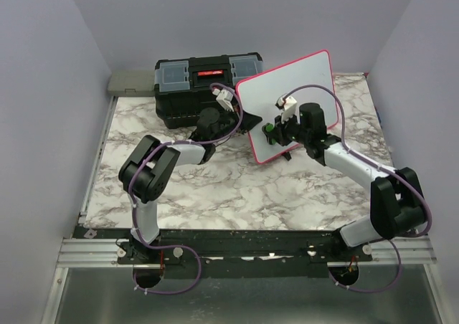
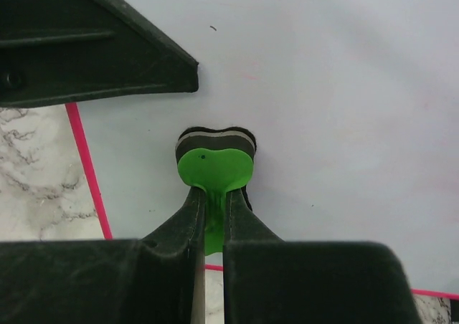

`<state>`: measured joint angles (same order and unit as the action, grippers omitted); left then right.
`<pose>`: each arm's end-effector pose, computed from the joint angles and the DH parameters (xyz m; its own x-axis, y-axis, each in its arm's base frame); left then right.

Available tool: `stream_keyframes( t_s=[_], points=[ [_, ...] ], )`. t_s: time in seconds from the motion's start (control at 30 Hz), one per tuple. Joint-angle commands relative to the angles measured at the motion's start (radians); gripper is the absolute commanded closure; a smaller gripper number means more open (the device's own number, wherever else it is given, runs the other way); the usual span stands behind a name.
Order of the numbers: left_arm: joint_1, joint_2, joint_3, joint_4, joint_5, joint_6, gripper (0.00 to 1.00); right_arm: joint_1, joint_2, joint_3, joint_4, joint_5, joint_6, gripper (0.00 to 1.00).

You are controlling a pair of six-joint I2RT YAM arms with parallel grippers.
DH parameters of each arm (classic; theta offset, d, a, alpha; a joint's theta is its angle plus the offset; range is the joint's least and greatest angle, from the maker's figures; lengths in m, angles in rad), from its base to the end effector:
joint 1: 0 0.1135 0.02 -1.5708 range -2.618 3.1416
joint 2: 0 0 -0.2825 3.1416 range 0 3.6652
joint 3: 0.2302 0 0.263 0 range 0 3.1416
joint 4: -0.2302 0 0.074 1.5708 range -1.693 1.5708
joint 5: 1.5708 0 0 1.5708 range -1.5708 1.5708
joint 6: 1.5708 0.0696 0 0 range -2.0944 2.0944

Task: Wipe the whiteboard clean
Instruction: Erase the whiteboard at the whiteboard stand.

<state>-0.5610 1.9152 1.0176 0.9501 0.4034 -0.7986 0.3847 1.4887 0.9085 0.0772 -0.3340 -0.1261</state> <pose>0.3748 -0.2678 0.2239 -0.5573 -0.4280 -0.7115 0.6048 0.3778 -0.7010 0.3310 0.1586 0.2375 -0.3652 -0.2760 -0.8891 -0.6720 0.7391 0.0466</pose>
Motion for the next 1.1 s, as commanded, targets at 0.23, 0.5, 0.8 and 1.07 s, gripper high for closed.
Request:
stream_keyframes(
  t_s=[0.23, 0.5, 0.8, 1.07],
  points=[
    [-0.082, -0.076, -0.031, 0.088, 0.177, -0.008, 1.00, -0.231, 0.047, 0.027, 0.147, 0.198, 0.066, 0.99],
    [-0.082, -0.085, -0.039, 0.077, 0.181, 0.008, 1.00, -0.266, 0.114, 0.081, 0.078, -0.025, -0.007, 0.99],
    [-0.090, -0.080, -0.042, 0.076, 0.143, 0.015, 1.00, -0.017, -0.041, 0.012, -0.029, -0.137, -0.112, 0.99],
    [-0.095, -0.088, -0.030, 0.059, 0.134, 0.025, 1.00, 0.034, -0.020, 0.064, -0.193, -0.057, -0.159, 0.99]
  ],
)
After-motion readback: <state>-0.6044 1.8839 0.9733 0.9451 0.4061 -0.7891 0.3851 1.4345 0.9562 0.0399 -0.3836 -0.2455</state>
